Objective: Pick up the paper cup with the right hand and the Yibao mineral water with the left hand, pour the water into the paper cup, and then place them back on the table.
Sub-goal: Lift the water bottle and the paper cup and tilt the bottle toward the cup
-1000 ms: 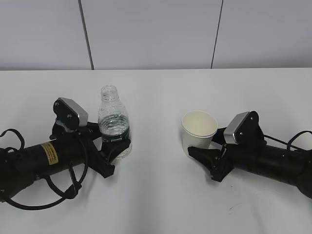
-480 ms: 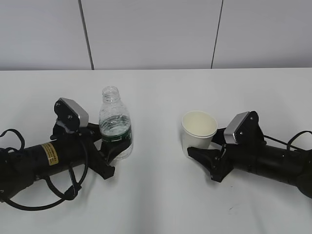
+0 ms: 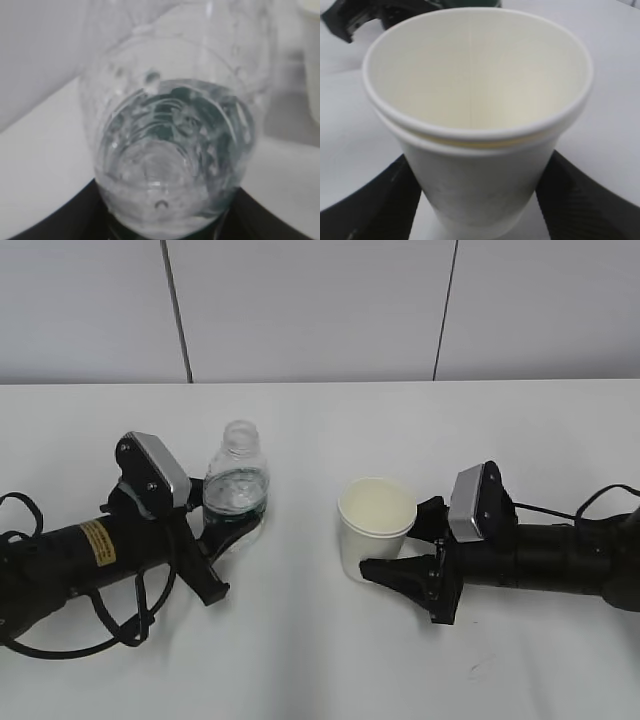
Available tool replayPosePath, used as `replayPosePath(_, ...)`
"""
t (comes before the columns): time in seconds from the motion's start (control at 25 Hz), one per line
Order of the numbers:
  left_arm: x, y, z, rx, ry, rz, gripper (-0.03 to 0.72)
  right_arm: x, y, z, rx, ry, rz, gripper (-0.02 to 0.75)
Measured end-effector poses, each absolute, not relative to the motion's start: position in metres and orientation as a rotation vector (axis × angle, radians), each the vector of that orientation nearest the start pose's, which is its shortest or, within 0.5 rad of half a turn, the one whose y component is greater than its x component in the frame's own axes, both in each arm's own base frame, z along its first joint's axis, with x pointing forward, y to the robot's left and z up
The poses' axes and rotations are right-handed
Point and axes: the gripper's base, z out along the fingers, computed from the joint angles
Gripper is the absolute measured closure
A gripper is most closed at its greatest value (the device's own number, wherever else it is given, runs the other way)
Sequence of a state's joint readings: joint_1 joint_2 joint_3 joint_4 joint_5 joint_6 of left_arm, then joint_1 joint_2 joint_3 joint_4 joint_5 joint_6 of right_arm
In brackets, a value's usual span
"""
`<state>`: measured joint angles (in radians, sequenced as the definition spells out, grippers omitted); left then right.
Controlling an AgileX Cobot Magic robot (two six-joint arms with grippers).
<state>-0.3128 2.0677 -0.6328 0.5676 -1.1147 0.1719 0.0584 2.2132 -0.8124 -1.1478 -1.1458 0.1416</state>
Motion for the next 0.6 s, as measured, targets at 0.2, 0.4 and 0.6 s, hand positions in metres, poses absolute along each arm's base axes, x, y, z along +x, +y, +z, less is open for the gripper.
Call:
replayPosePath(0.2, 0.298, -0.136, 0.098, 1.012, 1.501, -0.225, 0.354, 0.327, 0.106, 0.067, -1.249, 1.513, 0.760, 0.227)
replayPosePath(0.4, 0.300, -0.136, 0.099, 1.066, 1.450, -0.162, 0.363, 0.331, 0.132, 0.074, -1.336, 1.439, 0.812, 0.227)
replayPosePath(0.6, 0.303, -0.135, 0.100, 1.165, 1.360, -0.021, 0.365, 0.335, 0.145, 0.080, -1.332, 1.444, 0.866, 0.227)
